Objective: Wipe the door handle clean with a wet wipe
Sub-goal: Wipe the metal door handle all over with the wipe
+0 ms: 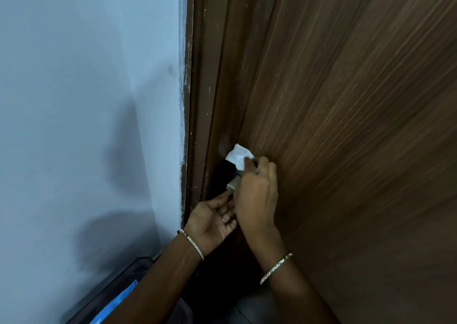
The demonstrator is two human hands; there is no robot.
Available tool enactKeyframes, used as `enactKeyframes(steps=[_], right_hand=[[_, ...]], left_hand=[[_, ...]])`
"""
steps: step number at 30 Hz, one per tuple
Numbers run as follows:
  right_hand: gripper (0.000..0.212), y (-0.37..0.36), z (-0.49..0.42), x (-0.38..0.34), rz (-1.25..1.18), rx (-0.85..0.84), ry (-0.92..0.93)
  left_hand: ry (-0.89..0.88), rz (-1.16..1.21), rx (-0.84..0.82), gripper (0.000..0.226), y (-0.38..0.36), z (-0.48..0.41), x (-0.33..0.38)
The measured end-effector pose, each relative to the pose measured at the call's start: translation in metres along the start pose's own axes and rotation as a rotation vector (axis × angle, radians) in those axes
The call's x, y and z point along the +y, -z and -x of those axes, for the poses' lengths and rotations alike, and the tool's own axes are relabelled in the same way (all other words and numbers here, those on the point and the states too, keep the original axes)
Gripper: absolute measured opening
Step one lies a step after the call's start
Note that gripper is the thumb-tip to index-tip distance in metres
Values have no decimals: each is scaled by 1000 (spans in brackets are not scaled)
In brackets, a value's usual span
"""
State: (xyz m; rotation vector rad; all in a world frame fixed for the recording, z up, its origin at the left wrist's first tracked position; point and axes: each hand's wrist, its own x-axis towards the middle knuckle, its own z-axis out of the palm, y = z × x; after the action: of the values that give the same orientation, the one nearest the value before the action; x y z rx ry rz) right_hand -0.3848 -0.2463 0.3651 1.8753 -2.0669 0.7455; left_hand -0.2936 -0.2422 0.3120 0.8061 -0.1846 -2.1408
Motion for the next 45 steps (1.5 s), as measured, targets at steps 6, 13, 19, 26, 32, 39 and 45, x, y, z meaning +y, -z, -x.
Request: enactKeyframes(steps=[6, 13, 19, 26, 32, 39, 45], right_hand=[[19, -18, -15, -17, 73, -28, 150], [29, -7, 6, 21, -214, 104, 49], [17, -4, 16, 47, -487, 94, -178], [21, -2, 14, 35, -523, 16, -203], [15, -7, 9, 31, -556, -169, -269], [18, -4, 8, 53, -966, -471, -602], [25, 0, 24, 71, -1077, -459, -579]], left_hand=[[20, 39, -20, 20, 2, 0, 1], [22, -4, 15, 26, 2, 4, 4], [-18, -123, 57, 31, 3, 9, 9], [-254, -529, 243, 24, -5, 19, 19], [-977, -1178, 440, 27, -6, 24, 0], [-1170, -1877, 265, 39, -10, 5, 8], [-1173, -2024, 396, 39, -12, -5, 6]])
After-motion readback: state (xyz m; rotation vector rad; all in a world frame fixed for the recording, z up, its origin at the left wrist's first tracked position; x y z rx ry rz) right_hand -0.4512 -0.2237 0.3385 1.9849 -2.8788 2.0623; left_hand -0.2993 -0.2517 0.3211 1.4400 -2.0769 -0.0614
